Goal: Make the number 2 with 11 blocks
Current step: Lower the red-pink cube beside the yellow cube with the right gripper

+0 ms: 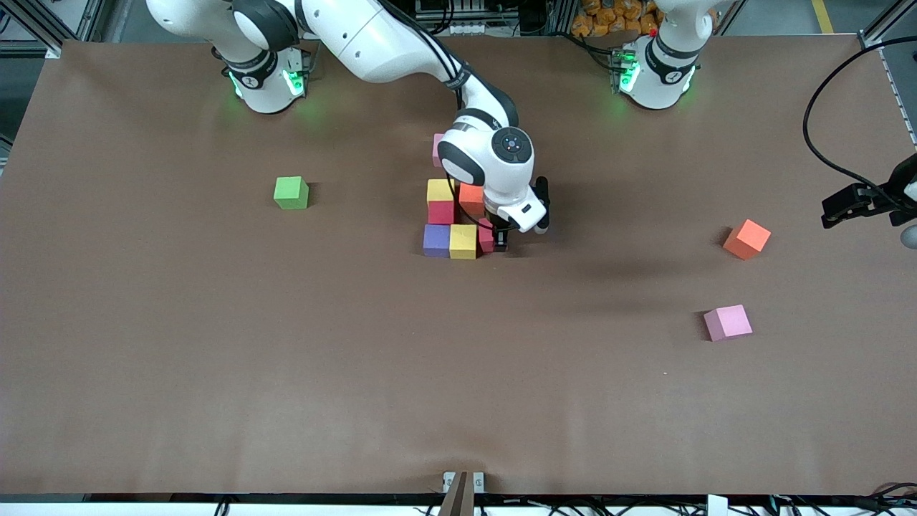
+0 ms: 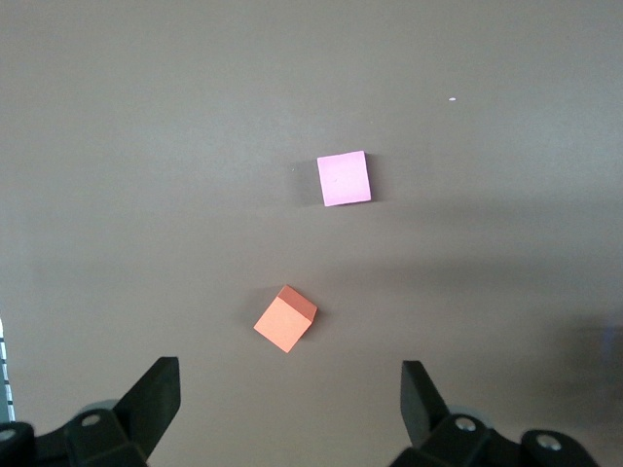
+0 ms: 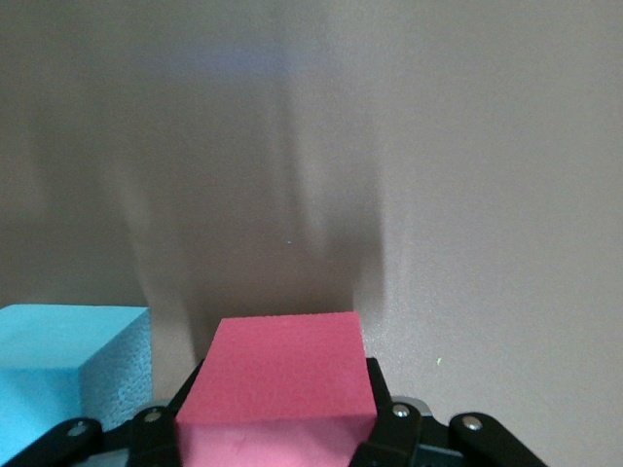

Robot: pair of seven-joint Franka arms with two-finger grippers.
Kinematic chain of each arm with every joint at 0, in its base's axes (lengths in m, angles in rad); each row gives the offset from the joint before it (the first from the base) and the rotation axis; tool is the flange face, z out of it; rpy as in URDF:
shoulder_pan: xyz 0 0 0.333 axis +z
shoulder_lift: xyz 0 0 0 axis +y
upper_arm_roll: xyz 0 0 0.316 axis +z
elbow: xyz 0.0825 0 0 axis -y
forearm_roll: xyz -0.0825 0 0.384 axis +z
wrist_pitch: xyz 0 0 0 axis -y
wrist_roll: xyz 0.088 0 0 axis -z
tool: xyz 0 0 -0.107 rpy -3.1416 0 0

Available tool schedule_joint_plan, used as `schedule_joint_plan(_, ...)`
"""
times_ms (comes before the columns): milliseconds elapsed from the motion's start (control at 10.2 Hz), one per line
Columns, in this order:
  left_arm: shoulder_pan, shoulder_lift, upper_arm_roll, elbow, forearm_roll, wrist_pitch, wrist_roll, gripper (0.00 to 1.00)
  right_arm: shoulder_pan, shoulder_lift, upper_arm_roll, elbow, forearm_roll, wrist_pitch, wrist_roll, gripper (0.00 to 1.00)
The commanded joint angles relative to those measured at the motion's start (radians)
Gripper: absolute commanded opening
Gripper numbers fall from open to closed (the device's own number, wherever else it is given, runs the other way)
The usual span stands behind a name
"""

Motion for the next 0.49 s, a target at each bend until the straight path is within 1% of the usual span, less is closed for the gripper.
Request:
schedule_joint_plan(0, 0.012, -0.022, -0.002, -0.016, -0.034, -0.008, 0.031, 1.0, 0.007, 0.023, -0.011, 0.032, 0.005, -0.004, -0.014, 0.64)
schedule_joint_plan(394, 0.012, -0.024, -0.002, -0.016, -0.034, -0.008, 0.031, 1.0, 0.004, 0.023, -0.014, 0.032, 0.01, -0.004, -0.008, 0.63)
